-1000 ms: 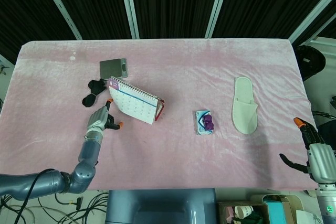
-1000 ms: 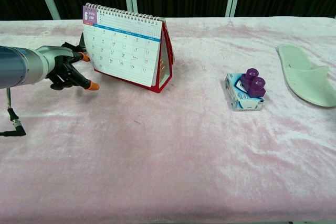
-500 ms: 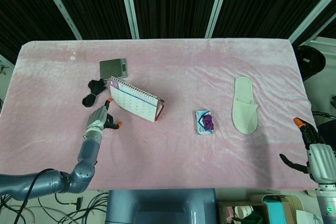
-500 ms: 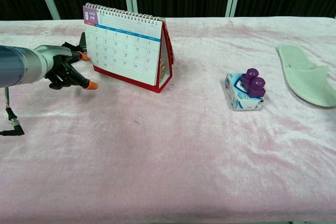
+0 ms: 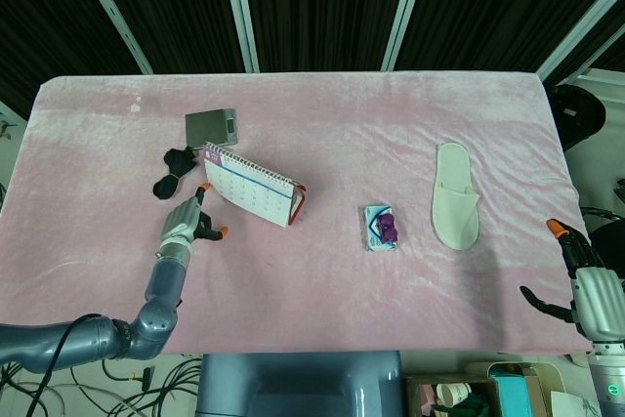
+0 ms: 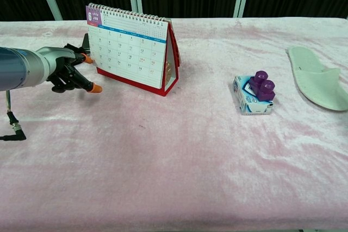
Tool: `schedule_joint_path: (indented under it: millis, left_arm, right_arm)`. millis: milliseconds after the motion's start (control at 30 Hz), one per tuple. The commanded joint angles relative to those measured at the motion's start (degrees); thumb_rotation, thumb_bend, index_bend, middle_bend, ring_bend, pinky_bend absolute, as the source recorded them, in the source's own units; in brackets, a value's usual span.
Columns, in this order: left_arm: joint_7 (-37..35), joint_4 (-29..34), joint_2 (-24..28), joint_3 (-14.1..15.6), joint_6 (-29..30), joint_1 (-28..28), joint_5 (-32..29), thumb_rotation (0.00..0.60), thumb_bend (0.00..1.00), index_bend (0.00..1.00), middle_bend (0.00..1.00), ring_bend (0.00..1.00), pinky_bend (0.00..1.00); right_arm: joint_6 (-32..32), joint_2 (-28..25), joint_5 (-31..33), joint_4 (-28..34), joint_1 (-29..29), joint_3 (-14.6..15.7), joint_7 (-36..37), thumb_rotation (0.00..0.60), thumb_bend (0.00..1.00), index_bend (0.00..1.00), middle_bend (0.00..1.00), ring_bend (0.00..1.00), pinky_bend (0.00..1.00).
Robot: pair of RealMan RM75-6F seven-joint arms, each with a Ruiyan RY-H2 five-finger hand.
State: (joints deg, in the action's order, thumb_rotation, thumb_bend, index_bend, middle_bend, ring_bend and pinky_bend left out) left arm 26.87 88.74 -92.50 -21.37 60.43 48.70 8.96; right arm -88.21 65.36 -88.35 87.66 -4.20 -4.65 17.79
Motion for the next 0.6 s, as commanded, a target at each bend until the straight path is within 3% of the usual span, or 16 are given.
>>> schedule_joint_path:
  millis: [33,600]
  left_arm:
    - [-0.03,-0.13,0.03,-0.02,0.01,-0.02,-0.02,0.600,0.31,0.00,0.84,0.83,0.91]
    - [0.69,-0.87,-1.63,0.10,-0.57,1.07,0.00,0.600,0.31,0.00,0.84,0.83,0.91]
  right_arm:
    - [0.01,0.00,0.00,0.02,0.00,0.00,0.00,0.600,0.13,0.09,0.07,0.07,0.18]
    - [-0.03,-0.02,0.09,0.07,0.04,-0.06,0.07,0.600,0.13,0.09,0.07,0.07,0.18]
